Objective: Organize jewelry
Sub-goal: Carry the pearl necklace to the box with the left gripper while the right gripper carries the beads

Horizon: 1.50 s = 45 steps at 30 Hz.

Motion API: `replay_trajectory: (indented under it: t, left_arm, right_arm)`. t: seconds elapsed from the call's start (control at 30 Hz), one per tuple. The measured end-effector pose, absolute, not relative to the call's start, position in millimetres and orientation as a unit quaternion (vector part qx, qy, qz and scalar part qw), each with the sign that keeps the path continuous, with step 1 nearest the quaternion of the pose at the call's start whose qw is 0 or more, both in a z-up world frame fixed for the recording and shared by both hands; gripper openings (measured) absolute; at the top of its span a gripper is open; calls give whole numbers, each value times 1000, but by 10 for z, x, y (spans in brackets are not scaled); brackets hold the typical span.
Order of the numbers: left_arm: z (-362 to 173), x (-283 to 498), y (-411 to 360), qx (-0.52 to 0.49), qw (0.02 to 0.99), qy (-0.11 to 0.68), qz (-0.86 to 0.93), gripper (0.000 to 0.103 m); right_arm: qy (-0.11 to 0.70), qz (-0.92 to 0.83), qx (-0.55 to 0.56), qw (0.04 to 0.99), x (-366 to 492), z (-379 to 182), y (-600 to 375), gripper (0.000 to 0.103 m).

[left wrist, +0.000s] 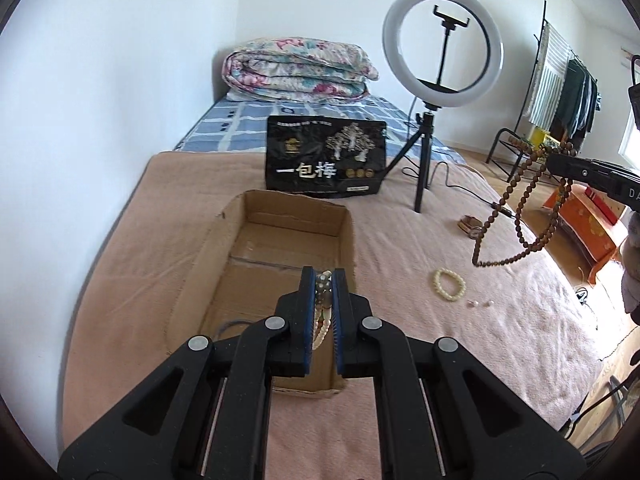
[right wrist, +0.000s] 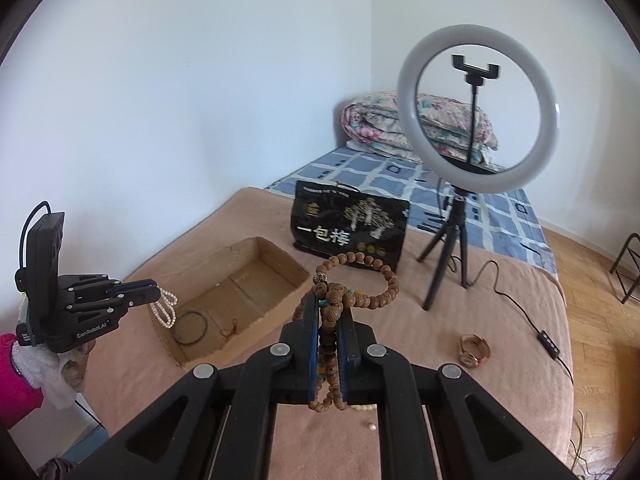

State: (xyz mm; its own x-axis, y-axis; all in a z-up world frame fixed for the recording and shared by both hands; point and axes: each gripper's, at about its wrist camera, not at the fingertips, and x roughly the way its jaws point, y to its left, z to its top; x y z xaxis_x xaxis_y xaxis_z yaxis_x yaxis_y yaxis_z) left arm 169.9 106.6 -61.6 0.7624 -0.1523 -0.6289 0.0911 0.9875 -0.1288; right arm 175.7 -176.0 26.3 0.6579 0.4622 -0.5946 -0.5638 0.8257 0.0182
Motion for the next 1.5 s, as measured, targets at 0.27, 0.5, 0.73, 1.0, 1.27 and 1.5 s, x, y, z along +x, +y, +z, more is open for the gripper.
replay_trajectory:
  t: [0.27,0.5,0.73,1.0,1.27,1.5]
  left_arm:
    - [-653,1821,1356,-50,939,338,-40,6]
    - [-712,1908,1485,-52,939,339,-37,6]
    - [-773,1978,1517,-53,937,343,-40,6]
    - [-869,2045,1507,-50,935,348,-40,6]
    - [-965,2116,1522,-46,932,359,-37,6]
    - [-1053,2146,1528,-41,928,368,-38,6]
  right_arm:
    - [298,312,-89,898,1867,282,-1326,5]
    - [297,331,-91,891,1994,264,-967,5]
    - [303,343,-97,884,2183,162,-631,5]
    - [320,349,-87,876,2446,-45,-360,5]
    - [346,345,-78,869,2696,-296,-215,5]
    - [365,343,-77,862,2781,-535,-132,5]
